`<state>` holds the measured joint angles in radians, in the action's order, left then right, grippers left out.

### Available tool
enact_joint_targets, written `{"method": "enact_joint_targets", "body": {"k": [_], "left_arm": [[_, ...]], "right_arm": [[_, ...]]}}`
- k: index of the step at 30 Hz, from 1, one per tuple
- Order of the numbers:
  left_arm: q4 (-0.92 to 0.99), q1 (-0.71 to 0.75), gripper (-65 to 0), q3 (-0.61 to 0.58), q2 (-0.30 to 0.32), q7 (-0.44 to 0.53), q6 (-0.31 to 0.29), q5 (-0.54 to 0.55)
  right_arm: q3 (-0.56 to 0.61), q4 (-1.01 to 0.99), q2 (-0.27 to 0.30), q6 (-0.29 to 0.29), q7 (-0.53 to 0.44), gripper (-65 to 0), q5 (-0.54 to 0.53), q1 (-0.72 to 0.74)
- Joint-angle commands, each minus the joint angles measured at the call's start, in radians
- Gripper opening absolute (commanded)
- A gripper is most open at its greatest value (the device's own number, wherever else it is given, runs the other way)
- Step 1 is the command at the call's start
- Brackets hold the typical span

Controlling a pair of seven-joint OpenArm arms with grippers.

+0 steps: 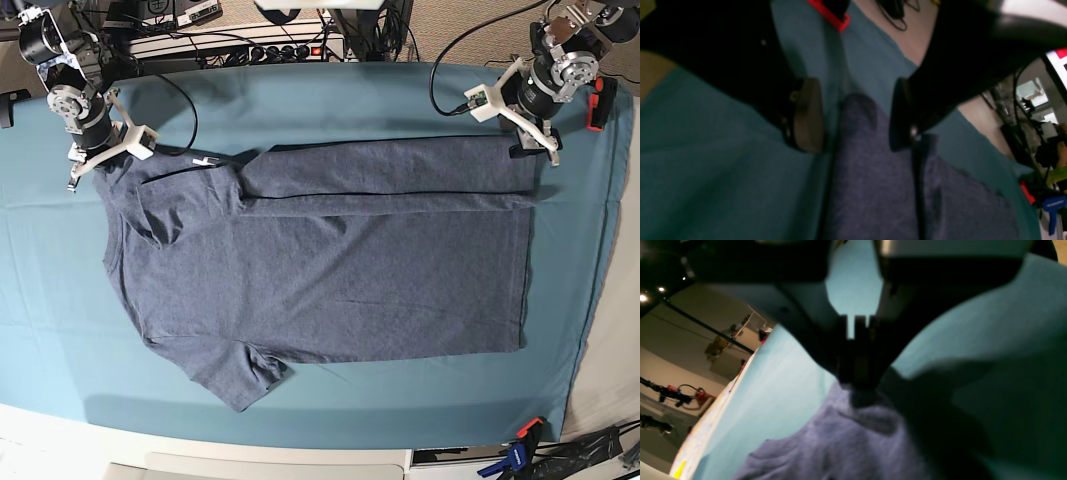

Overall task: Fold the T-shirt properly
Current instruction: 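Grasp the folded edge corners again with both grippers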

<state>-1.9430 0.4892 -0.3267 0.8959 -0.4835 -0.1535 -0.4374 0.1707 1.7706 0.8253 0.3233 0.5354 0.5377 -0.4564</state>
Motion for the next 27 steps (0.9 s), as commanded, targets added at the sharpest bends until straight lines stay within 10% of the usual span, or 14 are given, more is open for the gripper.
{"method": "enact_joint_targets", "body": {"k": [1,17,24,27], "left_arm": [[0.017,0.007,-31.9,0.002,0.016,-0.048,-0.027,0.002],[0.016,-0.076,-32.4,0.002,0.016,-0.076,-0.020,0.005],[0.016,-0.076,-64.8,0.002,0.017,-0.077,-0.044,0.004],[0.016,-0.076,-65.0,0.002,0.017,-0.077,-0.043,0.004]], "right_arm": [[-0.009,0.010,0.020,-0.013,-0.005,-65.0,0.012,0.015],[-0.009,0.010,0.020,-0.013,0.015,-65.0,0.008,0.035],[-0.009,0.010,0.020,-0.013,0.014,-65.0,0.008,0.035],[-0.009,0.010,0.020,-0.013,0.015,-65.0,0.008,0.035]]}}
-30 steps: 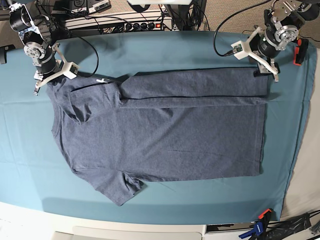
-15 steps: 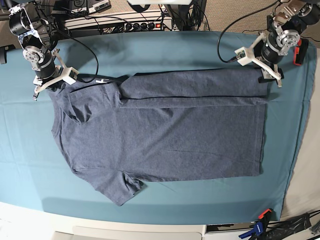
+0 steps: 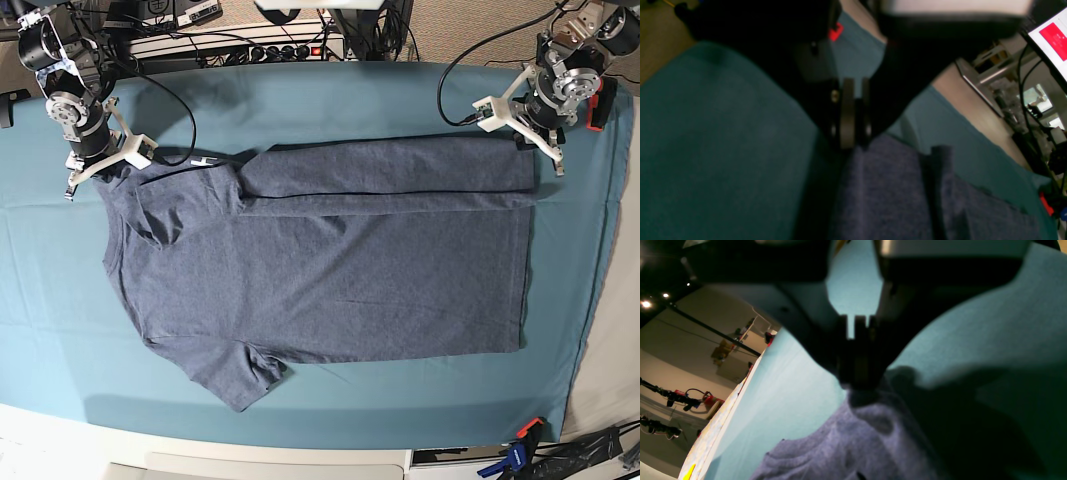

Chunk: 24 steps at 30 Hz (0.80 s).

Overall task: Fold the T-shirt properly
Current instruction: 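Grasp the folded edge corners again with both grippers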

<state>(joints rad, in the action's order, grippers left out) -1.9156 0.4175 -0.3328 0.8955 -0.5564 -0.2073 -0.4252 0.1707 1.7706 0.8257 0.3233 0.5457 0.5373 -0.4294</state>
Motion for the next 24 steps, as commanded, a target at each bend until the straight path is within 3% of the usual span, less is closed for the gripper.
{"method": "enact_joint_targets", "body": {"k": [1,19,24], "left_arm": [[-0.011,-0.005,-65.0,0.008,0.018,-0.004,0.011,-0.008],[-0.089,0.012,-65.0,0.008,0.023,-0.083,0.011,0.044],[-0.091,0.065,-65.0,0.008,0.065,-0.084,0.028,0.043]], "right_arm": [[-0.009,0.010,0.019,-0.013,0.009,-65.0,0.009,0.008],[-0.009,0.010,0.069,-0.013,0.056,-65.0,0.011,-0.076],[-0.009,0.010,0.069,-0.013,0.060,-65.0,0.021,-0.109]]}}
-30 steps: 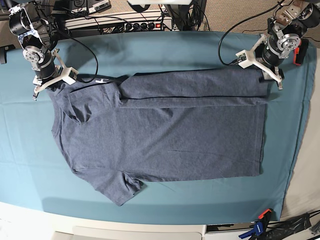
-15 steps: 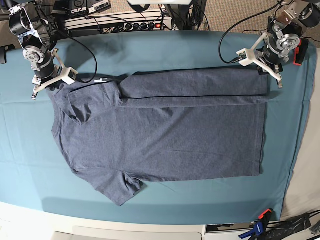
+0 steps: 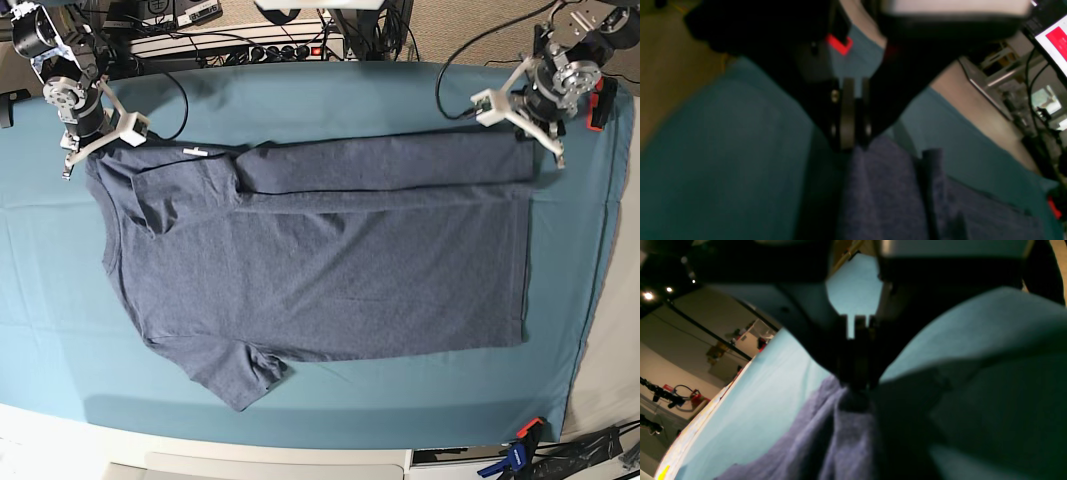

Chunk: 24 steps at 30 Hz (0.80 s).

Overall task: Fold the T-shirt properly
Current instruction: 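Grasp the folded edge corners again with both grippers, then pull the folded shoulder edge toward the robot with both grippers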

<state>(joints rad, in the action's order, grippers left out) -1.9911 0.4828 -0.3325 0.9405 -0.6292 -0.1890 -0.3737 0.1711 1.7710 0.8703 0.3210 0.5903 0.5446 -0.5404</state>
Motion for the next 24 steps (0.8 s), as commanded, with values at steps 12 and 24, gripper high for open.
{"method": "enact_joint_targets", "body": {"k": [12,24], "left_arm": [[-0.026,0.084,-65.0,0.008,0.054,-0.036,0.039,-0.019],[-0.031,0.089,-65.0,0.008,0.054,-0.037,0.039,-0.015]], "right_arm": [[-0.009,0.010,0.025,-0.011,0.026,-65.0,0.034,-0.084],[-0.009,0.010,0.024,-0.027,0.028,-65.0,0.032,-0.215]]}}
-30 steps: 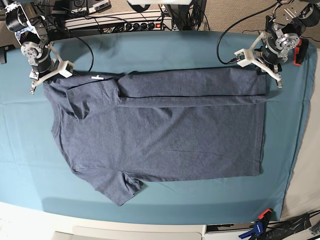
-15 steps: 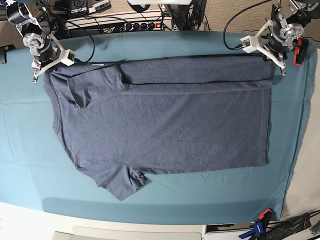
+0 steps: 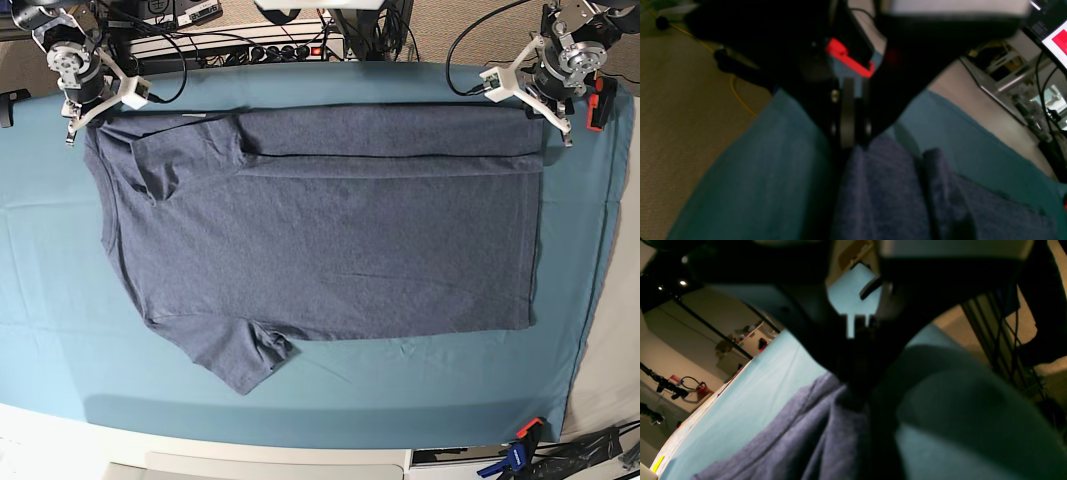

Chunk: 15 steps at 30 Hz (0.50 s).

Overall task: Fold the T-shirt properly
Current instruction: 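Pull the folded shoulder edge toward the robot with both grippers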

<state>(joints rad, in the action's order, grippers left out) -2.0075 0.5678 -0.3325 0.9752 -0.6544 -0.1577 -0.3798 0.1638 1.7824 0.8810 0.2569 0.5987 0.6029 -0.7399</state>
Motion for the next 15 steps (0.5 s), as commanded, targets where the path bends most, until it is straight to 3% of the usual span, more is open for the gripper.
{"method": "enact_joint_targets", "body": {"k": [1,15], "left_arm": [[-0.015,0.006,-65.0,0.008,0.019,-0.011,0.008,-0.009],[-0.134,0.067,-65.0,0.008,0.019,-0.036,0.056,-0.013]], "right_arm": [[-0.002,-0.001,0.013,0.037,0.019,-65.0,-0.026,-0.021],[-0.002,0.141,0.013,0.031,0.027,-65.0,-0.053,-0.047]]}}
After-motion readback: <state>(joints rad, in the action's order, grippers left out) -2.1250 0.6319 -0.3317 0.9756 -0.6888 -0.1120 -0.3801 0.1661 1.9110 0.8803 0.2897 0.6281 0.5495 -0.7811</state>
